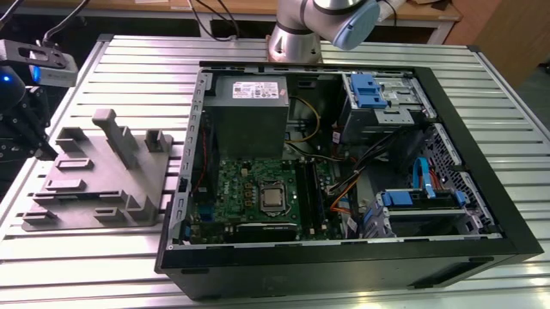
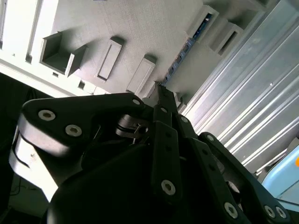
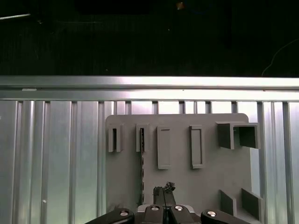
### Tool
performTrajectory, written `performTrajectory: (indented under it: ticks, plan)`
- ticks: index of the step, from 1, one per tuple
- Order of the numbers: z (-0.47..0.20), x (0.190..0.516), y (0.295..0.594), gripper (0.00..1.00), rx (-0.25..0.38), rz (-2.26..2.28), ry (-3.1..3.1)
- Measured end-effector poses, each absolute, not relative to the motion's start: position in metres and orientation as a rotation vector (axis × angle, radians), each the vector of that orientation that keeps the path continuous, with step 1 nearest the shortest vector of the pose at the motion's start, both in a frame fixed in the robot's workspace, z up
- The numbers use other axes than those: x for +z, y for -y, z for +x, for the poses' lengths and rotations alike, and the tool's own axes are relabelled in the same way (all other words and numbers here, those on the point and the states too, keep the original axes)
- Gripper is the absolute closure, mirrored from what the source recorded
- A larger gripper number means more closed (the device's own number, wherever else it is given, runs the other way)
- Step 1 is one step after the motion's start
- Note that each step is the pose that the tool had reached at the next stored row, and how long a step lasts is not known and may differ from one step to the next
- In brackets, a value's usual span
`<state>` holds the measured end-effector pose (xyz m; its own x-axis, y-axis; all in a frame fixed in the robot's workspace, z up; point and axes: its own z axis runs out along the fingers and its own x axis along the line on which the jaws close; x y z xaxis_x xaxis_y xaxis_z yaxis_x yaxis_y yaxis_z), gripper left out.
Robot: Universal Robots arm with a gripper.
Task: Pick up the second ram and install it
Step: 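Pick up the second ram and move it above second insertion slot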
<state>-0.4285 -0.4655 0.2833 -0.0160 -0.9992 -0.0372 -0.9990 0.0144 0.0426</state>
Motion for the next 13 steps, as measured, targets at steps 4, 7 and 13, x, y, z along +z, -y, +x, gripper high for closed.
performTrajectory:
  ticks: [4, 7, 13]
  plan:
    - [-0.4285, 0.2815, 0.4655, 0.93, -0.089, 2.201, 2.235]
    - [-0.4285, 0.2814, 0.4656, 0.93, -0.089, 2.201, 2.235]
    - [-0.4285, 0.2810, 0.4655, 0.93, -0.089, 2.201, 2.235]
